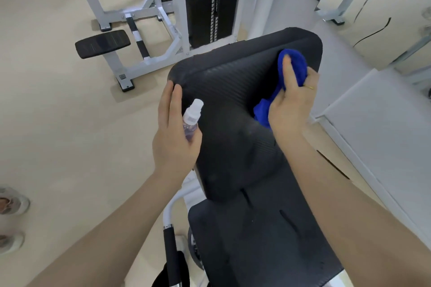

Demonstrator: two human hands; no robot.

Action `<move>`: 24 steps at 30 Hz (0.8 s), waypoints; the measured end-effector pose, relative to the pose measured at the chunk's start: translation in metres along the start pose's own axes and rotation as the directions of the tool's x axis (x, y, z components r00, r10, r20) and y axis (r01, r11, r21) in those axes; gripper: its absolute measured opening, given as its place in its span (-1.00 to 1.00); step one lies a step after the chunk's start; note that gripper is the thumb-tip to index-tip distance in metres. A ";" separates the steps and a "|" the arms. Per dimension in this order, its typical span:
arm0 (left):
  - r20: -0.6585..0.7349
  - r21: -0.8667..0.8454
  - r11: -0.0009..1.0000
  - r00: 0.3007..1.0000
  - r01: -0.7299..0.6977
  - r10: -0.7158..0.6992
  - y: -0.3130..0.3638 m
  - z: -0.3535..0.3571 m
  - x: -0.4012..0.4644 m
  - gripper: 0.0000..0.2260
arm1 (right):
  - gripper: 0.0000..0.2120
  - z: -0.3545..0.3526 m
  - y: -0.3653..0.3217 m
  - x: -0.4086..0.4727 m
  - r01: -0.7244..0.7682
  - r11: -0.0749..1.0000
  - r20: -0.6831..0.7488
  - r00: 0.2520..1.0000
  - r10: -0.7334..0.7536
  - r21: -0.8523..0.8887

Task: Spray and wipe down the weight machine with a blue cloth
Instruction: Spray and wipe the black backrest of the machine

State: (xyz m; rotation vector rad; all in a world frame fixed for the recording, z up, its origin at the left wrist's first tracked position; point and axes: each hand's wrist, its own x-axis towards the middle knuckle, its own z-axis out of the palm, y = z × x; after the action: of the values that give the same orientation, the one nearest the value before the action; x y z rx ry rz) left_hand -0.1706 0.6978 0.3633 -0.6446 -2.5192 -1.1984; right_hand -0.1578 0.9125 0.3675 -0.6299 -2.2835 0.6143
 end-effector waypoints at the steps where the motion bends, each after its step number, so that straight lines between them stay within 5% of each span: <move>1: -0.007 0.015 1.000 1.000 0.020 -0.020 -0.001 0.003 -0.001 -0.31 | -0.40 0.004 -0.001 -0.008 0.030 1.000 0.014 0.999 -0.030 0.004; 7: -0.049 0.045 0.992 0.991 -0.121 0.123 0.012 0.008 -0.006 -0.43 | -0.18 0.008 0.012 -0.054 0.417 0.905 0.242 0.890 -0.387 -0.084; 10: -0.047 0.050 0.986 0.986 -0.160 0.162 0.029 0.011 -0.002 -0.50 | -0.29 -0.002 0.023 -0.017 0.315 0.944 0.177 0.939 -0.294 -0.100; 16: 0.103 0.094 0.982 0.983 -0.164 0.154 0.038 0.026 -0.007 -0.62 | -0.41 -0.014 0.032 0.020 -0.135 0.991 0.095 0.987 0.132 0.023; 22: 0.218 0.175 0.968 0.966 -0.182 0.142 0.046 0.050 -0.013 -0.59 | -0.32 0.007 0.026 -0.047 0.189 0.981 0.203 0.960 -0.192 0.032; 24: 0.254 0.241 0.948 0.956 -0.209 0.146 0.045 0.055 -0.012 -0.48 | -0.34 -0.002 0.040 -0.027 0.165 0.985 0.177 0.969 -0.171 0.048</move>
State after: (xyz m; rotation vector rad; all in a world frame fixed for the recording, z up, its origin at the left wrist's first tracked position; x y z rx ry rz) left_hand -0.1404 0.7626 0.3534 -0.9665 -2.6744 -0.7409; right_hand -0.1279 0.9283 0.3327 -0.3718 -2.4589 0.6475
